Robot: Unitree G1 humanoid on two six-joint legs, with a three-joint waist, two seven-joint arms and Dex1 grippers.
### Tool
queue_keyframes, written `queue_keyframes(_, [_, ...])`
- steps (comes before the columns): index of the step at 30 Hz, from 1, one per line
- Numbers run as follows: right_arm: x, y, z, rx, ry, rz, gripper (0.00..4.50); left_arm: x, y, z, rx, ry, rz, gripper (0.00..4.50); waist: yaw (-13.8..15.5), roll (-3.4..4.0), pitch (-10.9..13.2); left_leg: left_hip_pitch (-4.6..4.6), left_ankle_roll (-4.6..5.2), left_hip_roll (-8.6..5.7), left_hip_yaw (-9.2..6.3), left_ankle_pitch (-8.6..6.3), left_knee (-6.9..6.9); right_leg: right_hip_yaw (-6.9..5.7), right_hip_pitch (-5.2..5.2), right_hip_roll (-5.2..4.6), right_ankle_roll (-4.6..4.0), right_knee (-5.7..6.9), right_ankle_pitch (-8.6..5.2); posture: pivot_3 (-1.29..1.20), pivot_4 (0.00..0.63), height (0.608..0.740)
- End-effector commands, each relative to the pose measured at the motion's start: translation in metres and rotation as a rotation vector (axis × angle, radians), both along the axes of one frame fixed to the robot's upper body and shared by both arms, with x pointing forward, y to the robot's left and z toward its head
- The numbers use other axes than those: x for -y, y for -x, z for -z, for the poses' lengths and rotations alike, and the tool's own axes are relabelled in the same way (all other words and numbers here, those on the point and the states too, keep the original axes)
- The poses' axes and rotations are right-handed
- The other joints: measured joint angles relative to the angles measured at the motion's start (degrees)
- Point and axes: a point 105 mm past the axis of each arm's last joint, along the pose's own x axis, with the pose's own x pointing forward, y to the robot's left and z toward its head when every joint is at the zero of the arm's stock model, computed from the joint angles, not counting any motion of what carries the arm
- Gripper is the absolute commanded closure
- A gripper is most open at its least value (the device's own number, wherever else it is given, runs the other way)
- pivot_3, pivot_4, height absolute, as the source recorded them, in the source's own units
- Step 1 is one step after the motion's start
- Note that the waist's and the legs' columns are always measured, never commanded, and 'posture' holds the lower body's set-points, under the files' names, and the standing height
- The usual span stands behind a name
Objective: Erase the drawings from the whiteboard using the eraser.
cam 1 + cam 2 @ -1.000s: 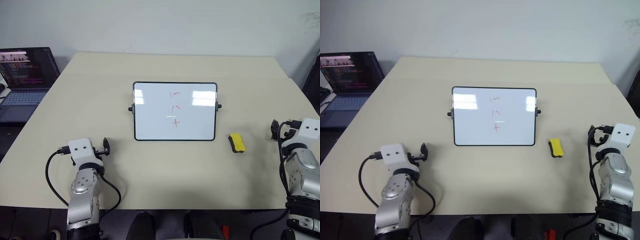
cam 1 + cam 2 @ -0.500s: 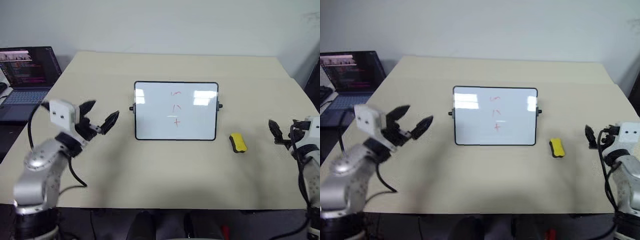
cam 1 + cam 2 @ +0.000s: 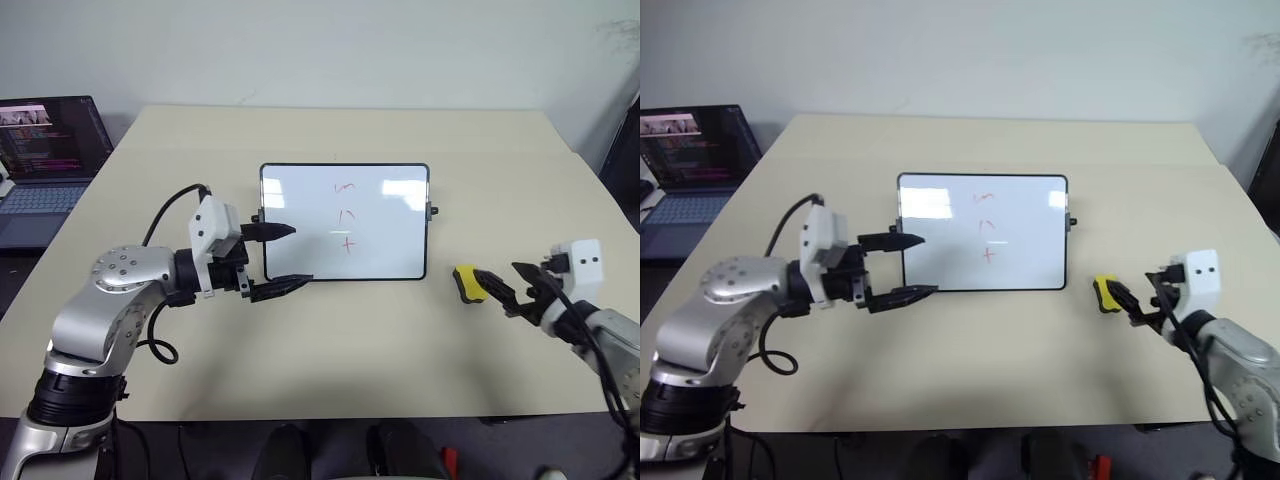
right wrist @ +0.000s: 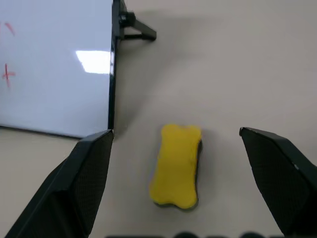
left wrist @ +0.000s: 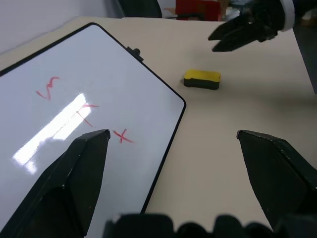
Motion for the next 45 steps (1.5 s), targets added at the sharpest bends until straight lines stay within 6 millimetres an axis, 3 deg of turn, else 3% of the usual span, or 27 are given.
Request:
queue_keyframes(1, [-0.017, -0.008, -0.004, 0.031, 0.062, 0.029, 0.06, 0.008, 0.000, -0.009, 0.057, -0.009, 0.045, 0.00, 0.11, 0.00, 0.00, -0.01, 0.00, 0.00, 0.00, 0.00, 0.00, 0.00, 0.00, 0.00, 0.00, -0.02, 0.00, 0.00, 0.150, 0.740])
queue_keyframes(5, [-0.018, -0.022, 0.006, 0.030, 0.096, 0.125, 0.06, 0.017, 0.004, -0.006, 0.068, -0.045, 0.109, 0.00, 0.16, -0.01, 0.00, -0.12, 0.00, -0.07, 0.01, 0.00, 0.01, 0.00, -0.03, -0.03, -0.06, -0.10, 0.04, 0.00, 0.150, 0.740])
queue_keyframes(33, [0.005, -0.032, 0.036, -0.019, 0.084, 0.236, 0.06, 0.020, 0.000, -0.007, 0.091, -0.041, 0.102, 0.00, 0.20, -0.01, 0.01, -0.20, 0.00, -0.07, 0.01, -0.02, 0.01, -0.01, -0.12, -0.06, -0.15, -0.06, 0.08, 0.00, 0.150, 0.740])
queue_keyframes(37, [0.004, -0.034, 0.039, -0.026, 0.087, 0.229, 0.99, 0.019, -0.001, -0.008, 0.092, -0.043, 0.097, 0.00, 0.18, -0.01, 0.01, -0.20, 0.00, -0.07, 0.00, -0.02, 0.01, -0.01, -0.12, -0.06, -0.15, -0.06, 0.08, 0.00, 0.150, 0.740])
queue_keyframes(43, [0.004, -0.038, 0.044, -0.042, 0.092, 0.223, 3.15, 0.018, 0.002, -0.005, 0.083, -0.054, 0.096, 0.00, 0.17, -0.01, 0.01, -0.20, 0.00, -0.07, 0.01, -0.02, 0.01, -0.01, -0.12, -0.06, -0.15, -0.05, 0.08, 0.00, 0.150, 0.740])
queue_keyframes(45, [0.004, -0.039, 0.045, -0.043, 0.093, 0.222, 3.30, 0.017, 0.003, -0.004, 0.079, -0.055, 0.092, 0.00, 0.17, -0.01, 0.01, -0.19, 0.00, -0.08, 0.00, -0.02, 0.01, -0.01, -0.12, -0.06, -0.15, -0.06, 0.08, 0.00, 0.150, 0.740])
